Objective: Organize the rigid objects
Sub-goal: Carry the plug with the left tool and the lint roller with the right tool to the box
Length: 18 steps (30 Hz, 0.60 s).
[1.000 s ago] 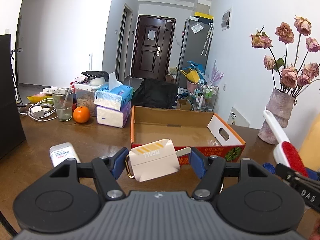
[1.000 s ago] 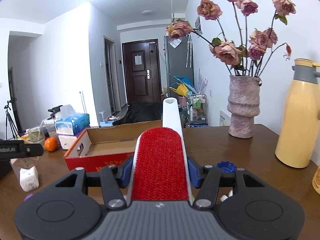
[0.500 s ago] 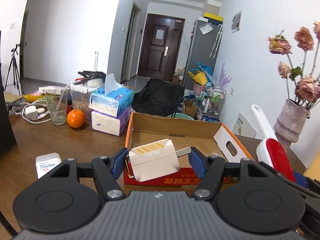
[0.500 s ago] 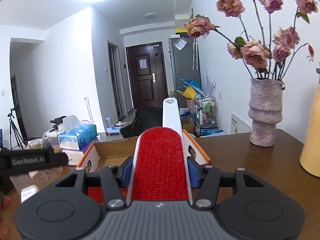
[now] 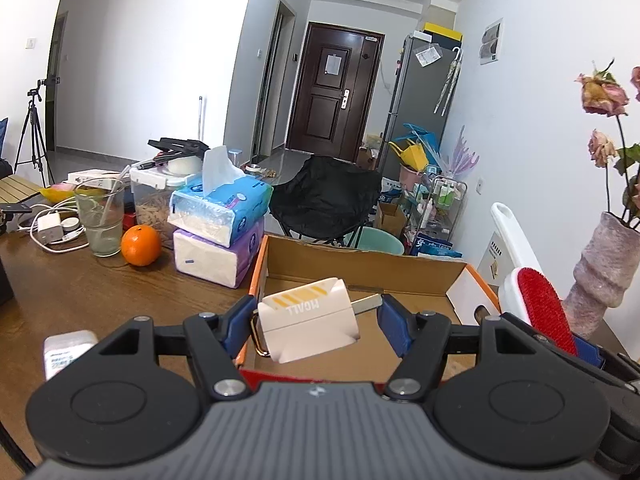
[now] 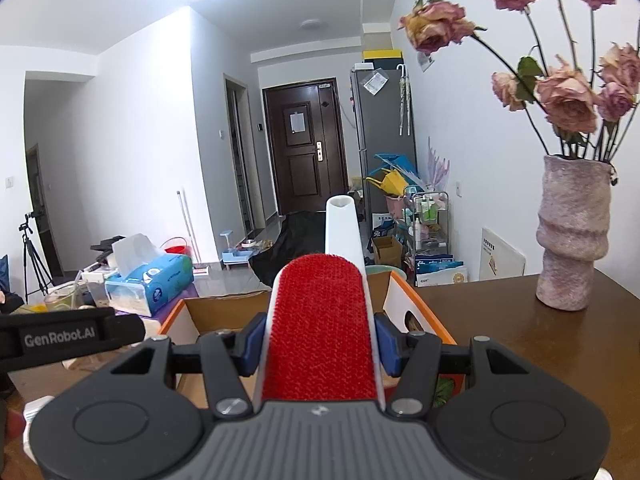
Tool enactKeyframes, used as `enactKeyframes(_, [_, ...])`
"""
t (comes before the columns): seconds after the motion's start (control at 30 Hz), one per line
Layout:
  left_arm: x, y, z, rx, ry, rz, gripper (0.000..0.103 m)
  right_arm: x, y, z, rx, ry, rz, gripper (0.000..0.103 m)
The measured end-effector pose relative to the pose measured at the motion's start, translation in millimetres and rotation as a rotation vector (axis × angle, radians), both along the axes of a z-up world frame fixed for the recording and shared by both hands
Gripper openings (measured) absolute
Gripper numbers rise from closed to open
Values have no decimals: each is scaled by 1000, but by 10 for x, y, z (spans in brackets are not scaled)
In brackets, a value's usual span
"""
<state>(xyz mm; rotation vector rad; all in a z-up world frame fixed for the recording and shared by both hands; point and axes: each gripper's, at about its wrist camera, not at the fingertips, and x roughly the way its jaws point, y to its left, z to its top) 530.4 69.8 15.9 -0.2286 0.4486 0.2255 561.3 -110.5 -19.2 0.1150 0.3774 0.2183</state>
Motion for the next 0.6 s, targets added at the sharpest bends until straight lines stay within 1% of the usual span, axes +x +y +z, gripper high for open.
enactKeyframes(0.37, [484,5,-55,14,19,14,67,430,80,-42,-23,13,17,55])
enactKeyframes(0.6, [735,13,-103,28,33,19,67,728,119,-120,-47,26,17,55])
